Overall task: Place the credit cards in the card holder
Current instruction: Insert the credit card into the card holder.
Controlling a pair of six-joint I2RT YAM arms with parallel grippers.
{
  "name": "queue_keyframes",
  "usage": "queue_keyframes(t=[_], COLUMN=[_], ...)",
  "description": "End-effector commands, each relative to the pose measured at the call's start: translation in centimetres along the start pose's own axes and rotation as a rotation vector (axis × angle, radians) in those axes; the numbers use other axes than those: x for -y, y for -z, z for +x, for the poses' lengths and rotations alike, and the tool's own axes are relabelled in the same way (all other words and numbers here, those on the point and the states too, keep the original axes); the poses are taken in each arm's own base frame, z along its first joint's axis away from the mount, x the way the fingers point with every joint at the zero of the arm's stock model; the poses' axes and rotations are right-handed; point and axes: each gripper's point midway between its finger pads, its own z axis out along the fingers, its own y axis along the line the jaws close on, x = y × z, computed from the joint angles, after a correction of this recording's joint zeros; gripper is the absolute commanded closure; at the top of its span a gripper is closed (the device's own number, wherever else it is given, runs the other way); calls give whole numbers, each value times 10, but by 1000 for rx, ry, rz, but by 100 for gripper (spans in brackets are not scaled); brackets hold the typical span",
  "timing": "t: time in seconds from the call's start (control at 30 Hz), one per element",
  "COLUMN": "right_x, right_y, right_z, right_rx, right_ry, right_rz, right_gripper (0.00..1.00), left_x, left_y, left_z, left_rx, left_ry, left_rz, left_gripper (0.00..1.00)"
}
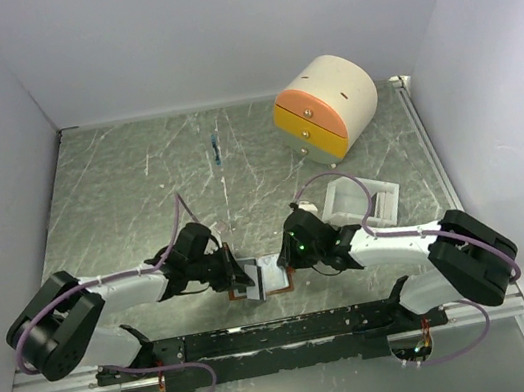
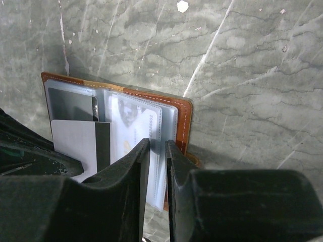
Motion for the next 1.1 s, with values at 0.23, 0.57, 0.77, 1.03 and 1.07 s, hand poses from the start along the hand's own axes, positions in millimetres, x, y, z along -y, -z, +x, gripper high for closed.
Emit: queue_keyframes(t=[0.23, 0.57, 0.77, 1.03, 1.07], right_x=[12, 12, 13, 13, 13], right_y=[2, 3, 3, 3, 3], right_z=[7, 8, 8, 8, 8], right_rx=[-7, -6, -7, -7, -6], right_ry=[26, 27, 27, 28, 28], right_rz=[38, 35, 41, 41, 41], right_gripper=[81, 81, 81, 81, 81], left_x=[-4, -16, -19, -25, -25], left_y=[-8, -12, -12, -8, -8], left_z=[-19, -24, -26, -29, -29], left_rx=[72, 101, 108, 130, 129], left_ry=[-35, -64, -74, -82, -81], left_rz=[-18, -53, -74, -113, -115], left_gripper=[93, 93, 93, 93, 93])
